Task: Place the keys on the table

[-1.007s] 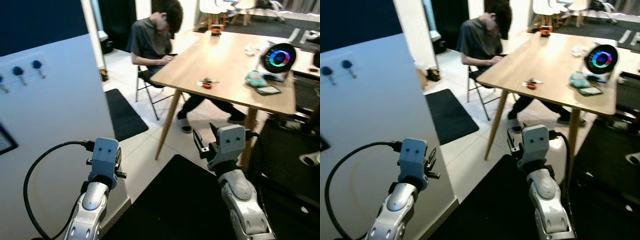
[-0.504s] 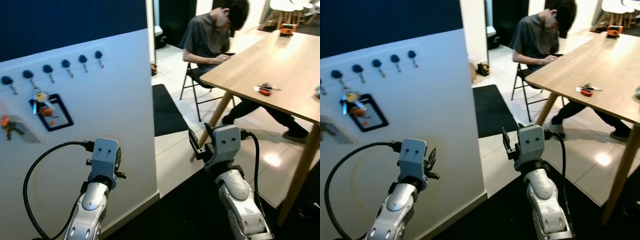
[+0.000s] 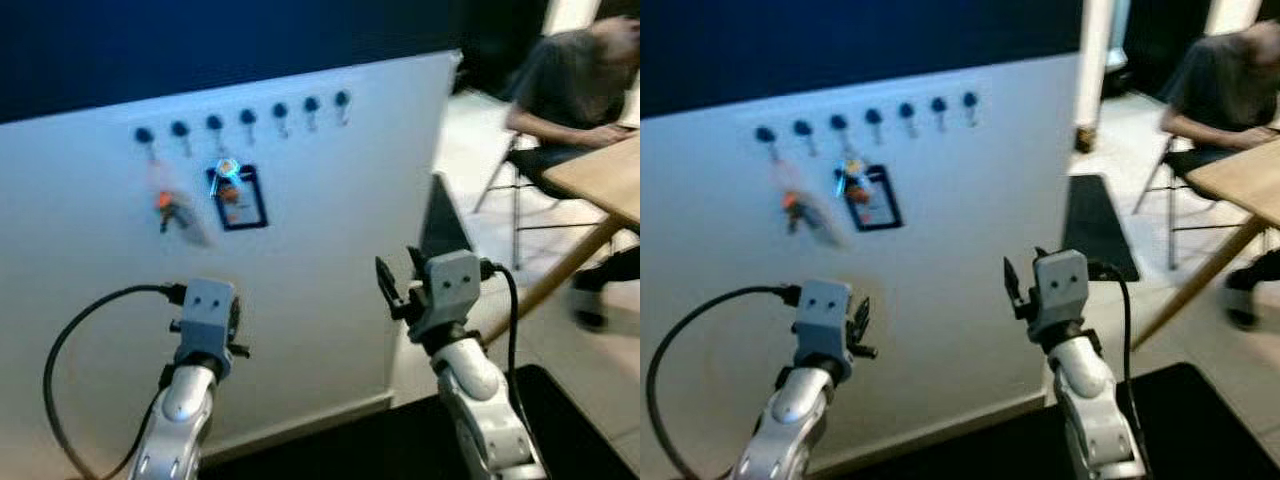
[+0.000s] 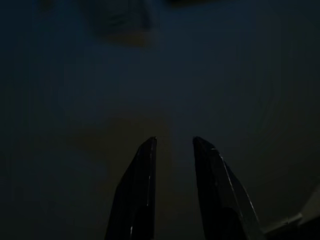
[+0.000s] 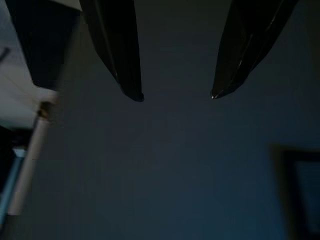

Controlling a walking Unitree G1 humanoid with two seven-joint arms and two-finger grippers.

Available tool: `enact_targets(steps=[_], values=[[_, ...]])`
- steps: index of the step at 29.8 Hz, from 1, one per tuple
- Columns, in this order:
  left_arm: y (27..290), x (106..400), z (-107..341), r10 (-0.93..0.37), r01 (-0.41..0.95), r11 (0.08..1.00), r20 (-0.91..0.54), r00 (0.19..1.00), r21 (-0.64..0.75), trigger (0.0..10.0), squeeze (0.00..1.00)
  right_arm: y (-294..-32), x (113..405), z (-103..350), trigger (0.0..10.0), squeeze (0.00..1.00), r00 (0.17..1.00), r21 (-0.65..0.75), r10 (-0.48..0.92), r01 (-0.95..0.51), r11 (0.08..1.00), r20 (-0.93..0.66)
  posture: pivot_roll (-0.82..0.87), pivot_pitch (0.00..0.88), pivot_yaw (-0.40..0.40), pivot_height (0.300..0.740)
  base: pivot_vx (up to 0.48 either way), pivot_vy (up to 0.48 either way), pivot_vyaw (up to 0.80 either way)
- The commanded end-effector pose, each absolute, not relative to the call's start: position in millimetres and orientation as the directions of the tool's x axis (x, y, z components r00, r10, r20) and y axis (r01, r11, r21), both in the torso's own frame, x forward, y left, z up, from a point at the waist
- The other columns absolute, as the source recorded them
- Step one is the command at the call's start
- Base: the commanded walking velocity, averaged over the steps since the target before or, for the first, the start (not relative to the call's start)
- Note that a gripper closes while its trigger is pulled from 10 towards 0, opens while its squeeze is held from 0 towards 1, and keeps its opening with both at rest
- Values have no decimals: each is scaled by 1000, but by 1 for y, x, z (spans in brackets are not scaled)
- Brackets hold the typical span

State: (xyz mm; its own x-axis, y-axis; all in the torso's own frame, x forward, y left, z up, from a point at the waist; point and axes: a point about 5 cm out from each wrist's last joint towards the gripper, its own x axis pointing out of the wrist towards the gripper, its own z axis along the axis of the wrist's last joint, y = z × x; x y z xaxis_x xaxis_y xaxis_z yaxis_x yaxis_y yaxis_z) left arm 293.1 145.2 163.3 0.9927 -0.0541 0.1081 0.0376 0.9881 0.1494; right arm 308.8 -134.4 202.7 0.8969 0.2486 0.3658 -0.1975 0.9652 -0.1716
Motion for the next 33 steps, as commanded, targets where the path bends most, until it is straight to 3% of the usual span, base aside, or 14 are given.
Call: enact_targets(steps=[1,22,30,33], values=[[150,292,158,-39,24,986,84,996,164,10000,0,-133,308,200,10000,0,898,-164,254,-207,964,360,60,149,56,740,0,0,800],[148,293,157,-49,35,986,79,996,165,10000,0,-134,308,200,10000,0,900,-162,243,-196,967,362,53,146,62,740,0,0,757],[144,293,158,-89,72,978,81,993,198,10000,0,-137,308,196,10000,0,912,-134,199,-161,978,358,50,141,60,740,0,0,0],[140,291,162,-135,106,961,98,986,256,10000,0,-147,306,191,10000,0,927,-97,108,-78,992,360,50,141,60,740,0,0,0]])
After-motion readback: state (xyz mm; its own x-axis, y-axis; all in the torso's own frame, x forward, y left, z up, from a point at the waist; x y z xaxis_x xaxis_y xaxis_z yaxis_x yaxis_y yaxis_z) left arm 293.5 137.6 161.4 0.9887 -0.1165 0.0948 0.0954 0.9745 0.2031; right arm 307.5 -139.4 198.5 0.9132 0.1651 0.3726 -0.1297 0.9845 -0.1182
